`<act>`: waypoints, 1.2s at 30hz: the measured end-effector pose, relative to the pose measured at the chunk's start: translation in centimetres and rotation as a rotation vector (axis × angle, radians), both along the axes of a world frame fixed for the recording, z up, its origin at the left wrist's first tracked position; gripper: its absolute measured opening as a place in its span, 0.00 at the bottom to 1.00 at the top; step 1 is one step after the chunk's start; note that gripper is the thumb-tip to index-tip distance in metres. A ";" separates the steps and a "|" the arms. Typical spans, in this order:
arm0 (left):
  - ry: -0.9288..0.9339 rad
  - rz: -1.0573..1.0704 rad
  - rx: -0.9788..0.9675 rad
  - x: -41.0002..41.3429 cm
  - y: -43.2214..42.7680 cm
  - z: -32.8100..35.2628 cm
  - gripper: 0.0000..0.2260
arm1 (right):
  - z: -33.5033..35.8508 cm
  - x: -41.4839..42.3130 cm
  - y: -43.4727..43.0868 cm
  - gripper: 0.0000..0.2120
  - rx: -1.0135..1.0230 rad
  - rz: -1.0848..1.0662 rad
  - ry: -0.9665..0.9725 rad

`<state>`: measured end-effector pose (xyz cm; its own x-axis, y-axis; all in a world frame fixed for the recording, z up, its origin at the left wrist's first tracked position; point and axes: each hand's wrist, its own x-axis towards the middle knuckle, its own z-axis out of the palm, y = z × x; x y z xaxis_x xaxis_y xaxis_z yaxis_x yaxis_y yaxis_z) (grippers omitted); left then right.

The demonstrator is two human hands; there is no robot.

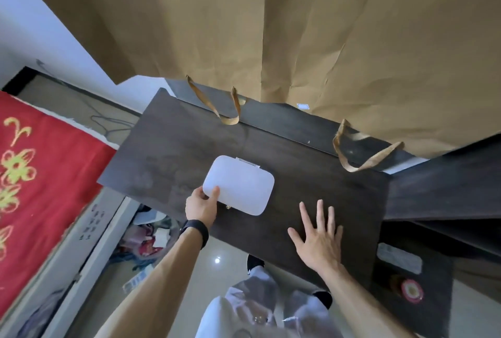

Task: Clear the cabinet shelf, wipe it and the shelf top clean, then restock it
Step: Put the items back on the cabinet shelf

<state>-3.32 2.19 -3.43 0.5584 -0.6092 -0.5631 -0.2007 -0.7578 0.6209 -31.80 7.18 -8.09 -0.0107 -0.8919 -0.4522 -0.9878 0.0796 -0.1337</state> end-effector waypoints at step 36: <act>-0.627 -1.087 -0.001 -5.1 -8.9 -0.6 0.28 | 0.4 0.1 -0.5 0.37 0.028 -0.040 0.000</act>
